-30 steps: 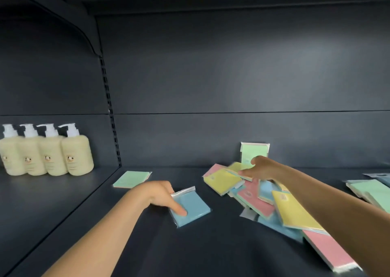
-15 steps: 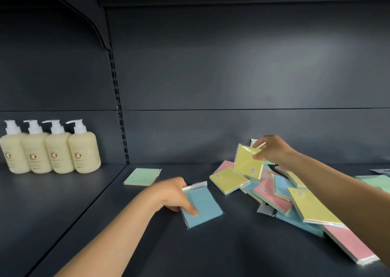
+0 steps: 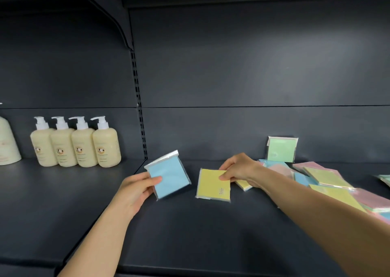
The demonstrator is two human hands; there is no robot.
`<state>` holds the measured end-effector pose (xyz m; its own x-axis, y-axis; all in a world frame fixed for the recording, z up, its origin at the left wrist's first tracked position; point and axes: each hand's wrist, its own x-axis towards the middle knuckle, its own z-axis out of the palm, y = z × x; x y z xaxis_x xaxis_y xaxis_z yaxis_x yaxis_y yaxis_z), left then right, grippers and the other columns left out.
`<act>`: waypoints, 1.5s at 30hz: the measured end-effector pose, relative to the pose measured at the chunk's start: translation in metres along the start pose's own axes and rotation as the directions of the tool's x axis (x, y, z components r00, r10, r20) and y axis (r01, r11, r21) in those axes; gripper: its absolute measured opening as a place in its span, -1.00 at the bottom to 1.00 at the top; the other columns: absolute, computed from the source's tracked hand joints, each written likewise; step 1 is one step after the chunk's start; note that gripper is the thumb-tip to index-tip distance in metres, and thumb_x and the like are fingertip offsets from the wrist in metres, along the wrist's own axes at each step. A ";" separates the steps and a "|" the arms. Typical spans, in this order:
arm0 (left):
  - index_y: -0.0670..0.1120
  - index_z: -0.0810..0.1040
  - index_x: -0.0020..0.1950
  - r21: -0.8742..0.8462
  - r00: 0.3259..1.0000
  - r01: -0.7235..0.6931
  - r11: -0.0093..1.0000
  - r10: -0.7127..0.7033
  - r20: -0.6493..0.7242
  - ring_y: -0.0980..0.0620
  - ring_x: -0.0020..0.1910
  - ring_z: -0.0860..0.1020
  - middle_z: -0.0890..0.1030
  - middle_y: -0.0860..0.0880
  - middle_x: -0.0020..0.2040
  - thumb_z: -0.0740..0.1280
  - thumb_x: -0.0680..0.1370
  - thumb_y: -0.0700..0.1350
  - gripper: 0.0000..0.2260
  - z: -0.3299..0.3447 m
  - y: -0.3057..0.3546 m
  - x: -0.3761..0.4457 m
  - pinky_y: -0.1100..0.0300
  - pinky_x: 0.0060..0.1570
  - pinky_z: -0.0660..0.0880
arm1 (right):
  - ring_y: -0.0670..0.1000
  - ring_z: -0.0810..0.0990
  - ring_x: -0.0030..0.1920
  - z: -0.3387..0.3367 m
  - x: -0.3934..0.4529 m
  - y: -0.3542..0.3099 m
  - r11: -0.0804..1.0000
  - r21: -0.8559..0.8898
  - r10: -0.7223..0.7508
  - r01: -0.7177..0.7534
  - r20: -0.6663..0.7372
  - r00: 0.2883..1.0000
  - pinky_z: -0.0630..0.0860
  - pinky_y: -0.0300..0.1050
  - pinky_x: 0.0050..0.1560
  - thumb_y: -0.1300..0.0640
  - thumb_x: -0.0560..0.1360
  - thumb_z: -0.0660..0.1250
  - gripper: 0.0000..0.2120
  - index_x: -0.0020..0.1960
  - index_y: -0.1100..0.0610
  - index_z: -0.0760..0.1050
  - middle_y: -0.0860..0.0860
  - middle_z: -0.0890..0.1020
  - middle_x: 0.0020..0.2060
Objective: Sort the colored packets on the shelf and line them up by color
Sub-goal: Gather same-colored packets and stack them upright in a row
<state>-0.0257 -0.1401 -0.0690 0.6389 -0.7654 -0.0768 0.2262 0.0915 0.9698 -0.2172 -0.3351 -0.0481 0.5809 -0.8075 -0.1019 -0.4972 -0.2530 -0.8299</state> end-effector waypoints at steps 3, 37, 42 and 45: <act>-0.20 0.62 -0.09 -0.018 1.000 -0.010 1.000 0.010 0.003 0.01 -0.10 0.64 0.71 -0.07 -0.16 0.33 0.45 -0.41 -0.84 -0.001 0.000 0.003 0.20 -0.09 0.49 | -0.03 0.60 -0.21 0.008 0.005 -0.001 0.990 -0.141 -0.017 0.023 0.043 0.999 0.57 -0.28 -0.15 0.36 0.36 0.48 -0.79 -0.02 0.24 0.60 0.04 0.60 -0.28; -0.18 0.64 -0.14 0.134 0.916 -0.120 0.984 0.058 0.396 0.04 -0.27 0.67 0.71 -0.07 -0.21 0.40 0.45 -0.33 -0.93 0.267 -0.009 -0.061 0.24 -0.17 0.60 | -0.13 0.55 -0.39 -0.158 -0.133 0.077 0.903 0.373 -0.108 0.212 -0.281 0.954 0.49 -0.33 -0.31 0.32 0.41 0.44 -0.93 -0.13 0.30 0.59 0.08 0.60 -0.26; -0.25 0.63 -0.10 0.197 0.902 -0.186 0.963 0.088 0.423 -0.02 -0.19 0.62 0.68 -0.14 -0.14 0.44 0.42 -0.31 -0.92 0.381 -0.029 -0.097 0.21 -0.03 0.57 | 0.00 0.59 -0.26 -0.250 -0.175 0.137 0.908 0.361 -0.055 0.212 -0.400 0.915 0.57 -0.23 -0.18 0.32 0.41 0.44 -0.95 -0.16 0.23 0.59 0.10 0.64 -0.23; -0.26 0.61 -0.09 0.207 0.899 -0.159 0.965 0.056 0.434 -0.01 -0.23 0.64 0.67 -0.17 -0.12 0.43 0.43 -0.32 -0.91 0.444 -0.051 -0.121 0.27 -0.19 0.61 | -0.01 0.59 -0.24 -0.302 -0.204 0.175 0.937 0.301 -0.038 0.179 -0.422 0.906 0.57 -0.22 -0.15 0.30 0.41 0.45 -0.93 -0.21 0.19 0.59 0.06 0.65 -0.25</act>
<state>-0.4413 -0.3346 -0.0062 0.2677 -0.9597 0.0854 -0.0355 0.0787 0.9963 -0.6175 -0.3755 -0.0074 0.2736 -0.9466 0.1706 -0.1677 -0.2216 -0.9606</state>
